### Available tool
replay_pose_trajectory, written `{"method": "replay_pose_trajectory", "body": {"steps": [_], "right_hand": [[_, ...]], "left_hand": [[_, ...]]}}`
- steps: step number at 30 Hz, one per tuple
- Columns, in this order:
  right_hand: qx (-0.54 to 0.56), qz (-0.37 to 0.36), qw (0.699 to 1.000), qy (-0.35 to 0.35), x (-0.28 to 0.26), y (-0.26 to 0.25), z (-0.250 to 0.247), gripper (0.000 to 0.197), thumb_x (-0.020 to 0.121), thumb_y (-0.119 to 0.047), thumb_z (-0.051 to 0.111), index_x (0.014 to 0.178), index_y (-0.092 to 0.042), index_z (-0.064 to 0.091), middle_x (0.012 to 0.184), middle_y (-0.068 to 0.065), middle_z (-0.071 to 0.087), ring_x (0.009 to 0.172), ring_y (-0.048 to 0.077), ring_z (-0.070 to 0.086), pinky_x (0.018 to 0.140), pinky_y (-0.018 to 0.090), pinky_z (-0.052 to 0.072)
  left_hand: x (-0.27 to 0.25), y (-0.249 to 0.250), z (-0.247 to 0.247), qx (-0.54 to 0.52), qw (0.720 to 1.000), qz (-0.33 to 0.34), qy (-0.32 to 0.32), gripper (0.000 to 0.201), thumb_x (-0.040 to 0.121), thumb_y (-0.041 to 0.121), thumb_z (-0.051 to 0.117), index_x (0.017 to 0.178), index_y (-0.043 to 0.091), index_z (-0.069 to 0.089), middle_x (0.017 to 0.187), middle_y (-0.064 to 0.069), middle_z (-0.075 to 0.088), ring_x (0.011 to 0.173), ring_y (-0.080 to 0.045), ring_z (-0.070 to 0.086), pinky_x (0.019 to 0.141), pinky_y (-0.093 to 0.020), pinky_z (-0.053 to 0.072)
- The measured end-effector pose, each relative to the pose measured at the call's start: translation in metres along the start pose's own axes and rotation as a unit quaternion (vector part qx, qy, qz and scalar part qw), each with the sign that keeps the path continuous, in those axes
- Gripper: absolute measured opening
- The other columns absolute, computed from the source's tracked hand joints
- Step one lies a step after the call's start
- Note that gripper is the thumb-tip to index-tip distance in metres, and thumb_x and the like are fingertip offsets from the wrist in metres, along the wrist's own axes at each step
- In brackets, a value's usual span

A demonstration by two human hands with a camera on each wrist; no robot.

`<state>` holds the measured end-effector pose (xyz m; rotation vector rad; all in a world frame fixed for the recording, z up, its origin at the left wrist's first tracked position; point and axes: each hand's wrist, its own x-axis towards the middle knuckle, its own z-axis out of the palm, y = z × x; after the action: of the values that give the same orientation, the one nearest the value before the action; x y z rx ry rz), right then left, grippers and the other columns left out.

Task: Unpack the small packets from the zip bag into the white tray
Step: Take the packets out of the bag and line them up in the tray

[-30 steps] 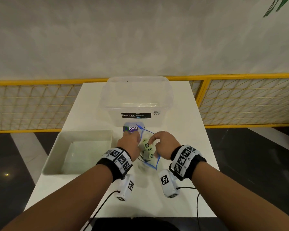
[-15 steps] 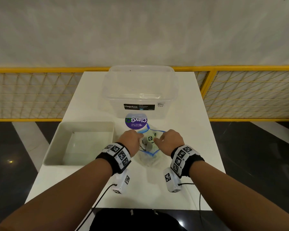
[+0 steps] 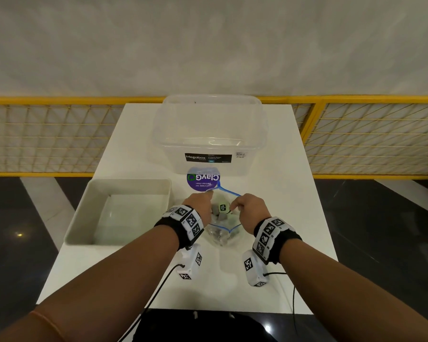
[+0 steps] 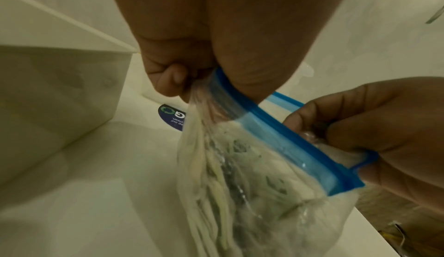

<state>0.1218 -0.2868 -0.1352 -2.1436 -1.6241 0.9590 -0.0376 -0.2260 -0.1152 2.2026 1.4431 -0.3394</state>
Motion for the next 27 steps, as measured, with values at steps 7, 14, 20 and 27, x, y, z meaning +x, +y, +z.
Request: {"method": "replay_pose_trajectory", "body": {"steps": [7, 14, 20, 27], "right_hand": [[0.008, 0.001, 1.000, 0.020, 0.004, 0.010, 0.010, 0.026, 0.090, -0.016, 0.055, 0.111, -0.025, 0.068, 0.100, 0.003, 0.046, 0.097, 0.024, 0.055, 0.077, 0.025, 0.039], [-0.065, 0.049, 0.991, -0.109, 0.008, 0.018, 0.023, 0.082, 0.070, -0.038, 0.068, 0.142, -0.039, 0.029, 0.135, 0.008, 0.033, 0.100, 0.031, 0.054, 0.090, 0.035, 0.051], [0.032, 0.022, 0.998, -0.053, 0.012, 0.032, 0.018, 0.050, 0.074, -0.004, 0.070, 0.118, -0.026, 0.065, 0.132, 0.008, 0.041, 0.119, 0.025, 0.052, 0.093, 0.020, 0.041], [0.058, 0.008, 0.996, 0.064, 0.004, 0.032, 0.010, 0.034, 0.083, -0.031, 0.070, 0.117, -0.024, 0.066, 0.131, 0.003, 0.047, 0.110, 0.023, 0.057, 0.099, 0.033, 0.045]], "left_hand": [[0.008, -0.003, 0.007, -0.092, 0.994, -0.030, -0.046, 0.075, 0.082, 0.010, 0.063, 0.147, 0.014, 0.027, 0.132, -0.012, 0.054, 0.122, -0.028, 0.051, 0.102, -0.036, 0.043], [0.007, -0.002, 0.020, -0.195, 0.977, -0.053, -0.064, 0.072, 0.077, 0.020, 0.073, 0.137, 0.008, 0.036, 0.125, -0.006, 0.058, 0.112, -0.026, 0.057, 0.093, -0.034, 0.049], [0.009, -0.005, 0.010, -0.066, 0.987, -0.052, -0.135, 0.046, 0.088, 0.038, 0.058, 0.124, 0.008, 0.057, 0.127, -0.008, 0.056, 0.115, -0.027, 0.054, 0.093, -0.031, 0.045], [0.008, -0.010, 0.012, 0.215, 0.975, -0.013, -0.061, 0.036, 0.093, 0.043, 0.040, 0.113, 0.025, 0.065, 0.115, -0.004, 0.058, 0.107, -0.028, 0.045, 0.093, -0.039, 0.037]]}}
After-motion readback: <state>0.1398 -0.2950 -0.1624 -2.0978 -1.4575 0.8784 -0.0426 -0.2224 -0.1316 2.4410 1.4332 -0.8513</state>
